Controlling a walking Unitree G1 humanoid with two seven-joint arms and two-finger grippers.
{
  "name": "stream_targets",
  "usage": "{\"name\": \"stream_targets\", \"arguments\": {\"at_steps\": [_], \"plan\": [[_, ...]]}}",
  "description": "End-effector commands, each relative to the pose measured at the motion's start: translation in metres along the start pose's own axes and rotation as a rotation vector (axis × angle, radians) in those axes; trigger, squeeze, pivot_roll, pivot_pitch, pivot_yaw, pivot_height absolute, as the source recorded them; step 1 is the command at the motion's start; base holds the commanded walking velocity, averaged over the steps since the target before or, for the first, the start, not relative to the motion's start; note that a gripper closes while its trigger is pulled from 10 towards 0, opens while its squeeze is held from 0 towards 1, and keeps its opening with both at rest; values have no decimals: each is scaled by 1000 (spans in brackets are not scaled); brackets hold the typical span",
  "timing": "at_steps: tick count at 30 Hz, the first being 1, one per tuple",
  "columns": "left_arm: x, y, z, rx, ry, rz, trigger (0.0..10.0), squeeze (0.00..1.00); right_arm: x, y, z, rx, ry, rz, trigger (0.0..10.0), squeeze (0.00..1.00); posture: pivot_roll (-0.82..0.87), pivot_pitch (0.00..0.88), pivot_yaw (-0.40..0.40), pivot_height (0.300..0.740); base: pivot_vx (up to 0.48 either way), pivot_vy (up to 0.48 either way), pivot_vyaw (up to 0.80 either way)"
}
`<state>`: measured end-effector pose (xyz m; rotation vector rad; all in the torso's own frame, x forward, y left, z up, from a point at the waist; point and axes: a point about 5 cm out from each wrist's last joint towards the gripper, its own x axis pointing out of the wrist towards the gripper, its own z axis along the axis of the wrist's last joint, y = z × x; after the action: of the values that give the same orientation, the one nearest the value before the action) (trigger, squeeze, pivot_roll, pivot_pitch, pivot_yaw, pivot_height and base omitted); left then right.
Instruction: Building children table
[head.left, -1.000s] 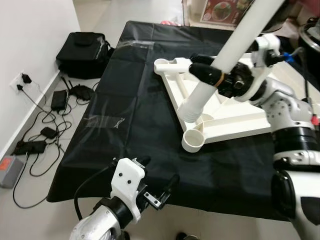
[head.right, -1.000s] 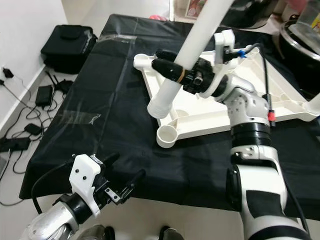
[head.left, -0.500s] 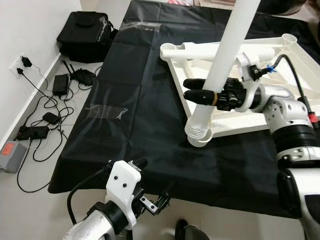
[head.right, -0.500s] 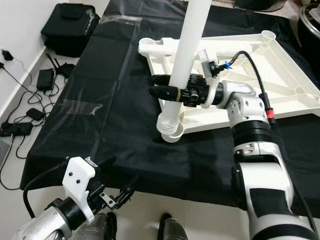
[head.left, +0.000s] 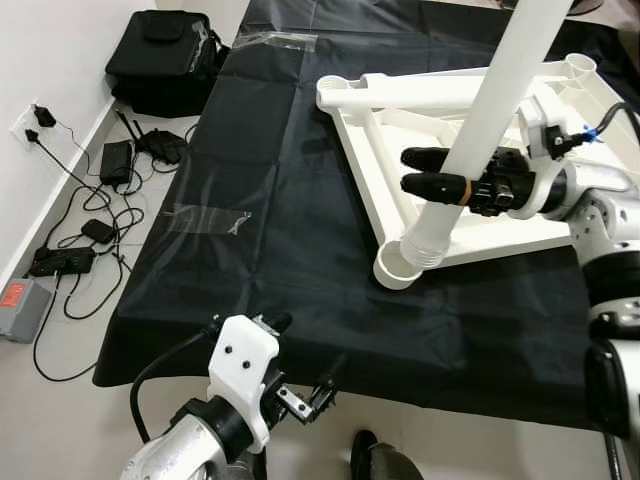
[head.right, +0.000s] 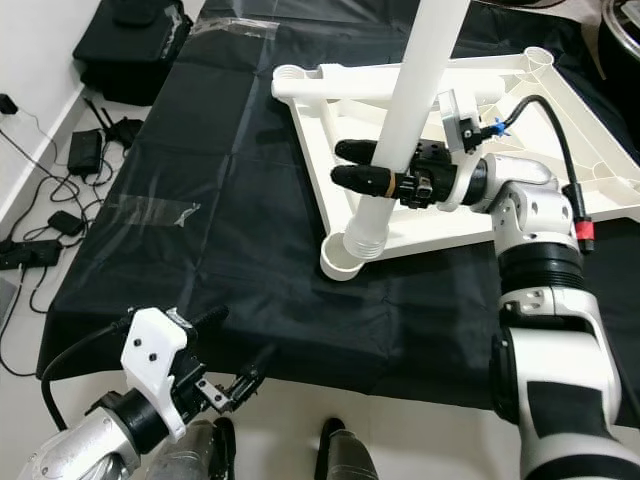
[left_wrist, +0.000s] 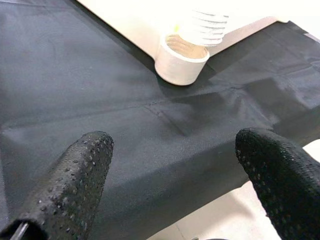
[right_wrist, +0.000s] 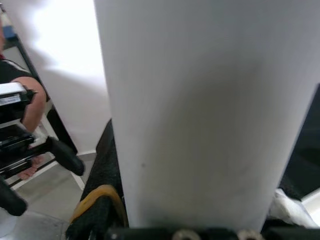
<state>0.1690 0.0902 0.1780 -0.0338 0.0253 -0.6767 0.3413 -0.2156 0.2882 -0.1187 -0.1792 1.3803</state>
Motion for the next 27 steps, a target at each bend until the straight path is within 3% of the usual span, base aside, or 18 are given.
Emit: {"name": "stream_targets", "arguments": {"at_steps": [1,6,14,27], "plan": [[-2,-1,-5,-5,37,-11,10000,0,2,3,-7,20,8,15,10000,0,217,314,-60,740,0,0,0],[-2,0,-3,0,35,-7,10000,0,16,-6,-3,-13,-13,10,10000,0,224,315,-64,740,0,0,0],[-2,-1,-2,-1,33,-7,10000,0,23,-7,0,-26,-18,20,10000,0,222,315,-72,740,0,0,0],[-3,1,-2,7,36,3,10000,0,14,3,-4,-16,-12,55,10000,0,216,323,-73,740,0,0,0]]}}
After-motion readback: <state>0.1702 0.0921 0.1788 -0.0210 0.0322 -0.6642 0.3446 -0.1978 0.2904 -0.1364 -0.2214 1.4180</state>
